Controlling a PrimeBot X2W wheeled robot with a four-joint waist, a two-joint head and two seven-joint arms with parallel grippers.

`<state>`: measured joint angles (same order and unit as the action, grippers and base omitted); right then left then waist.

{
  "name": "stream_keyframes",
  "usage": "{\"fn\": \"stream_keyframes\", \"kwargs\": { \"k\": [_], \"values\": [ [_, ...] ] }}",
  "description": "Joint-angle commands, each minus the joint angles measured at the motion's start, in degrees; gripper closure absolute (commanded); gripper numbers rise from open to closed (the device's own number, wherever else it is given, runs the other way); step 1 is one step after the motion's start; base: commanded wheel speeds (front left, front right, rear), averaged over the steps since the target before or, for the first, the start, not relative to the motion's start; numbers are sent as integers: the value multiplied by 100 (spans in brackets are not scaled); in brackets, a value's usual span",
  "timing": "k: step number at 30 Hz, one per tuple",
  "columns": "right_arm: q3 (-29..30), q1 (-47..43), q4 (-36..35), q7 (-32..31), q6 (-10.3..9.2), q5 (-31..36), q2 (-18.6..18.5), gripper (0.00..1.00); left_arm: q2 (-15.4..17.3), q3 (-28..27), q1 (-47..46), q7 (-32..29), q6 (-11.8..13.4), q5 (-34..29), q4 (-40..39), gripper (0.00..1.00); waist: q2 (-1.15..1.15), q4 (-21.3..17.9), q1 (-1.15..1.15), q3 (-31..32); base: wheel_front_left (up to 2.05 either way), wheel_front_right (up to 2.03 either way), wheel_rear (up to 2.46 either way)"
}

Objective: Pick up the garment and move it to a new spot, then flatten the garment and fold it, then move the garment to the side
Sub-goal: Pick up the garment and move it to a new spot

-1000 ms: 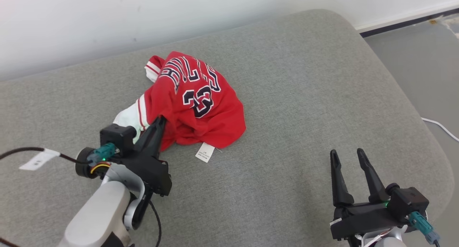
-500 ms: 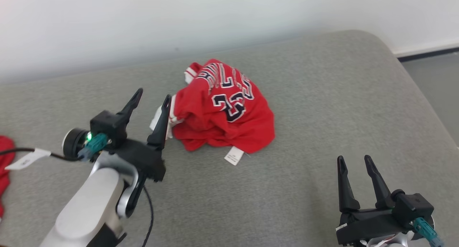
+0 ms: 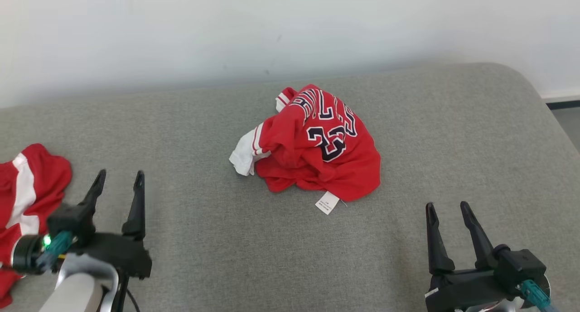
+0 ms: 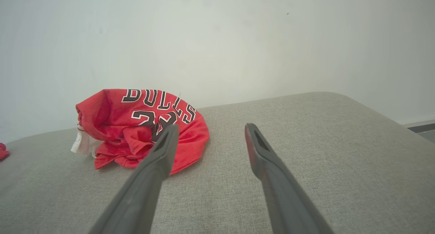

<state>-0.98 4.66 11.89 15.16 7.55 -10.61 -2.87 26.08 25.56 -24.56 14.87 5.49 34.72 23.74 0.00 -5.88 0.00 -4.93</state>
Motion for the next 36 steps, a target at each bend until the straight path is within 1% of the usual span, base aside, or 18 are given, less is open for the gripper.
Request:
{"fn": "stream_keyframes", "kwargs": {
  "k": [1, 3, 6, 9, 12, 18, 20, 24, 29, 30, 32, 36],
  "values": [
    [4, -35, -19, 16, -12, 38, -1, 0, 2, -83, 191, 24, 44, -57, -139, 0, 0, 70, 0, 60, 0, 0, 0],
    [14, -81, -10, 15, -12, 67, 0, 0, 39, -284, 441, 26, 100, -161, -393, 0, 0, 115, 0, 100, 0, 0, 0],
    [11, -123, 6, 15, -12, 114, 0, 0, 11, -558, 838, 28, 143, -328, -713, 0, 0, 157, 0, 169, 0, 0, 0],
    [1, -150, 9, 15, -12, 140, 0, 0, -103, -851, 1239, 29, 171, -539, -1023, 0, 0, 186, 0, 251, 0, 0, 0],
    [-3, -157, 5, 15, -12, 169, 0, 0, -250, -1229, 1596, 24, 199, -735, -1340, 0, 0, 210, 0, 312, 0, 0, 0],
    [-32, -192, -27, 15, -12, 204, -1, 0, -745, -2047, 2242, 24, 90, -1231, -1945, 0, 0, 263, 0, 341, 0, 0, 0],
    [-33, -190, -44, 15, -12, 220, 0, 0, -929, -2266, 2391, 24, -11, -1369, -2078, 0, 0, 288, 0, 332, 0, 0, 0],
    [-66, -208, -61, 15, -12, 229, 0, 0, -1311, -2699, 2597, 24, -329, -1684, -2258, 0, 0, 350, 0, 318, 0, 0, 0],
    [-134, -242, -46, 15, -12, 237, 0, 0, -1750, -3090, 2767, 23, -760, -1977, -2094, 0, 0, 410, 0, 328, 0, 0, 0],
    [-134, -242, -46, 15, -12, 237, 0, 0, -1750, -3090, 2767, 23, -760, -1977, -2094, 0, 0, 410, 0, 328, 0, 0, 0],
    [-155, -257, -31, 15, -12, 239, 0, 0, -1856, -3165, 2812, 24, -887, -2086, -1948, 0, 0, 423, 0, 337, 0, 0, 0],
    [-184, -284, 40, 15, -12, 271, 0, 0, -1968, -3132, 2852, 25, -1054, -2389, -1611, 0, 0, 425, 0, 357, 0, 0, 0]
  ]
}}
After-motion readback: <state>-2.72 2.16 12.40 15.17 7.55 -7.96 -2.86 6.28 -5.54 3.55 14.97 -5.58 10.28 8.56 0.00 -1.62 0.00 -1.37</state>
